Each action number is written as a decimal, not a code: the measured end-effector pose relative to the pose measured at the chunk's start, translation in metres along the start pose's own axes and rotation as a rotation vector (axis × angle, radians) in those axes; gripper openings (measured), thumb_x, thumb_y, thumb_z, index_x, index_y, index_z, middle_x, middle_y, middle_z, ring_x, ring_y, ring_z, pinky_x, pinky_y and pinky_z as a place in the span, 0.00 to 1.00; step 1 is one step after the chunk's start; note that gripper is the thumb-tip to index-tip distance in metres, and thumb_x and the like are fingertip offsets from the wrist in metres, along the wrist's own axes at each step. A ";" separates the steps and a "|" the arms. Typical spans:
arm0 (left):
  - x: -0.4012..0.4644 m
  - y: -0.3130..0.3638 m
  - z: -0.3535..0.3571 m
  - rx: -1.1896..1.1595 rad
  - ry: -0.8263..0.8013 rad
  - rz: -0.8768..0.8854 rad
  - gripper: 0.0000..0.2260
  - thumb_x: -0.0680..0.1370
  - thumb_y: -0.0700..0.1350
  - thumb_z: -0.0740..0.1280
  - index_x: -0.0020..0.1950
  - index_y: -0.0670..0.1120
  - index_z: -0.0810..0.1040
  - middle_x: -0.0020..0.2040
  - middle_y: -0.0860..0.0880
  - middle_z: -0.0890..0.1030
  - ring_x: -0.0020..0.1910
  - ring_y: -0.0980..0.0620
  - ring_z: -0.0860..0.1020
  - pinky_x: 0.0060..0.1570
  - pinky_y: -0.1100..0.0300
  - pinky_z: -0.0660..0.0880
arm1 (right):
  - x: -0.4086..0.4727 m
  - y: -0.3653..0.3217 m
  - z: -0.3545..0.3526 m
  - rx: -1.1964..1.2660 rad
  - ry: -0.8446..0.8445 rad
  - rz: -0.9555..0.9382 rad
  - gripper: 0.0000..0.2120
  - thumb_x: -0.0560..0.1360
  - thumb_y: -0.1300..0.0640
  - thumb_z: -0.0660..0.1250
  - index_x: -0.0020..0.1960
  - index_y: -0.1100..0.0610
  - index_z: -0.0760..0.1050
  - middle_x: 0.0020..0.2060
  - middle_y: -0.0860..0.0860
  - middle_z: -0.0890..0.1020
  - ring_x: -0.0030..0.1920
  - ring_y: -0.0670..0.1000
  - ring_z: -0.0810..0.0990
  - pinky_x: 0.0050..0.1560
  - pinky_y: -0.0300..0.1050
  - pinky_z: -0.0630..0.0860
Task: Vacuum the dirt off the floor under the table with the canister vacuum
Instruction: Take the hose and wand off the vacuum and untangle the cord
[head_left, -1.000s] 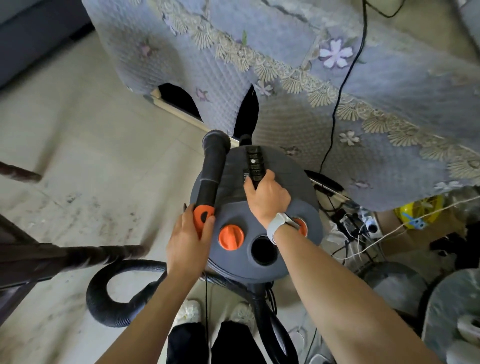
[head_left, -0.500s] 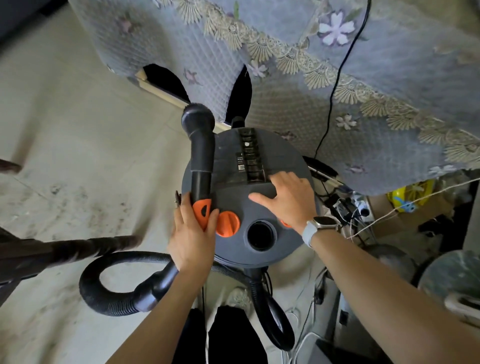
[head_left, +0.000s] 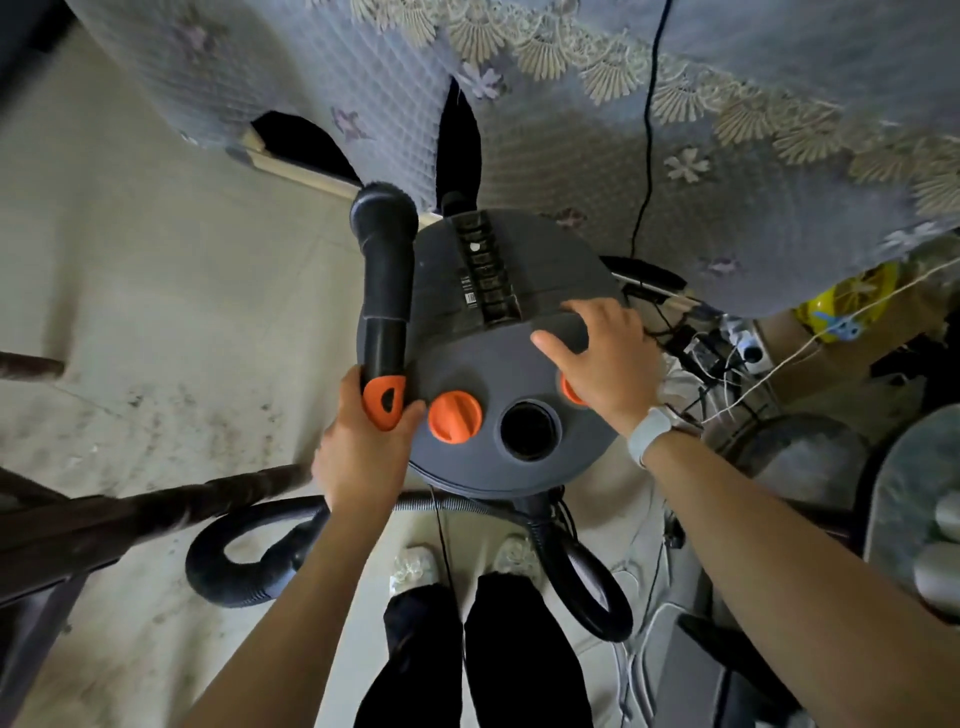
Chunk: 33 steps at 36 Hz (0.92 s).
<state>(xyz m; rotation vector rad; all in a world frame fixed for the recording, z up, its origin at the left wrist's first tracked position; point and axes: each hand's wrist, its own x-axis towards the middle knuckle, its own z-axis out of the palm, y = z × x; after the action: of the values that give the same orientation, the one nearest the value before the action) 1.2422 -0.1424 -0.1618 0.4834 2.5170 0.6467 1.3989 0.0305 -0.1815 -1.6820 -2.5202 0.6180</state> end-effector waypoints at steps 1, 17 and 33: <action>0.000 -0.002 0.000 0.004 -0.003 -0.013 0.26 0.71 0.56 0.70 0.67 0.52 0.66 0.46 0.44 0.81 0.45 0.39 0.78 0.47 0.49 0.75 | -0.002 0.002 0.001 0.034 0.006 0.022 0.28 0.72 0.35 0.64 0.66 0.50 0.71 0.64 0.51 0.73 0.65 0.57 0.69 0.56 0.55 0.70; 0.025 0.003 -0.010 0.016 -0.085 0.080 0.24 0.69 0.53 0.74 0.61 0.50 0.72 0.43 0.47 0.79 0.45 0.40 0.77 0.50 0.47 0.76 | -0.027 -0.003 -0.001 0.230 0.078 0.229 0.29 0.71 0.40 0.69 0.68 0.52 0.69 0.65 0.54 0.71 0.66 0.58 0.67 0.60 0.54 0.67; 0.057 0.043 0.007 0.071 -0.278 0.288 0.23 0.69 0.53 0.74 0.60 0.50 0.72 0.45 0.51 0.76 0.48 0.43 0.77 0.50 0.54 0.71 | -0.095 0.010 0.012 0.224 0.262 0.513 0.31 0.74 0.41 0.67 0.70 0.57 0.67 0.65 0.60 0.71 0.65 0.63 0.68 0.59 0.60 0.69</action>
<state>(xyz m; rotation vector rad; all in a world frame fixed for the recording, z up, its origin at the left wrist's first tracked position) 1.2085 -0.0799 -0.1655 0.9085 2.2314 0.5513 1.4432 -0.0548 -0.1793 -2.1598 -1.7747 0.6261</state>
